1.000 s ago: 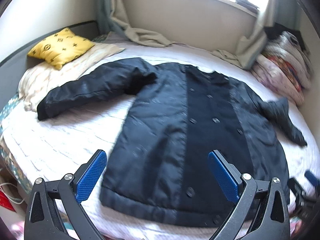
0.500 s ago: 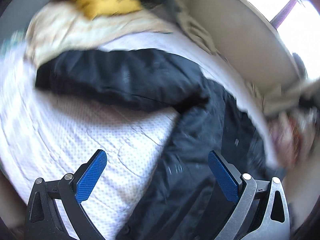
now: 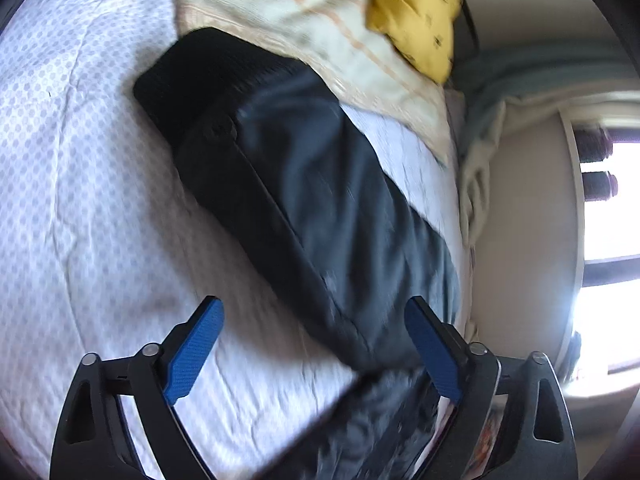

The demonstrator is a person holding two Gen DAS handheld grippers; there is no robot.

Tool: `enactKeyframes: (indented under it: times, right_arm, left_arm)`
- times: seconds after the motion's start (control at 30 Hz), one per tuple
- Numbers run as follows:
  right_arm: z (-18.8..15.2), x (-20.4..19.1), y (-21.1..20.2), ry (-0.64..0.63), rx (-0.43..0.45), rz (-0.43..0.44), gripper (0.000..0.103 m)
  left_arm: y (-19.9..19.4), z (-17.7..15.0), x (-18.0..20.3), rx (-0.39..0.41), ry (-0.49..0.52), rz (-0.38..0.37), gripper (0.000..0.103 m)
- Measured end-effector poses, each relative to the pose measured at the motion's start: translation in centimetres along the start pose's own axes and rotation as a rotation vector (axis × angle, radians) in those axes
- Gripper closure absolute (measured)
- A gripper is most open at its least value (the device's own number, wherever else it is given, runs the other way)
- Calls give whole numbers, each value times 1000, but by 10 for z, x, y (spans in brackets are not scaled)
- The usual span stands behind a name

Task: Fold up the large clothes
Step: 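Reach the left tool to the sleeve cuff nearest it and grasp it, then lift the gripped sleeve with the left tool and fold it across the coat body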

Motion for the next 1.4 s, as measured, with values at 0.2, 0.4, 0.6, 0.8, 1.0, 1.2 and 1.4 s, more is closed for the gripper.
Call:
enactKeyframes:
  times: [0.2, 0.4, 0.6, 0.8, 1.0, 1.2, 1.4]
  right_arm:
    - [2, 3, 8, 21, -10, -6, 0]
    - [0, 12, 18, 61, -42, -14, 0]
    - [-2, 16, 25, 87, -66, -4, 0]
    - [1, 15, 22, 90, -61, 0, 0]
    - [3, 20, 17, 96, -42, -23, 0]
    - [6, 31, 15, 120, -29, -42, 0]
    - [10, 36, 12, 138, -15, -51, 0]
  left_arm:
    - [14, 23, 3, 44, -25, -61, 36]
    - [26, 35, -5, 75, -34, -74, 68]
    - [8, 35, 12, 148, 32, -84, 84]
    - [-16, 24, 65, 242, 245, -47, 86]
    - [-40, -15, 146, 350, 565, -20, 87]
    - [-42, -78, 215, 333, 758, -60, 87]
    - [-4, -163, 263, 238, 919, -68, 86]
Point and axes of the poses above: each gripper's, at about its wrist camera, not at the fingertips, and y roughly the way its jaws point, x to its right, z to its top, the point moved 5 cm from there along y, roughly the way its jaws point, and after that the axes turned 7 degrees about y, right-handed, at the moved point
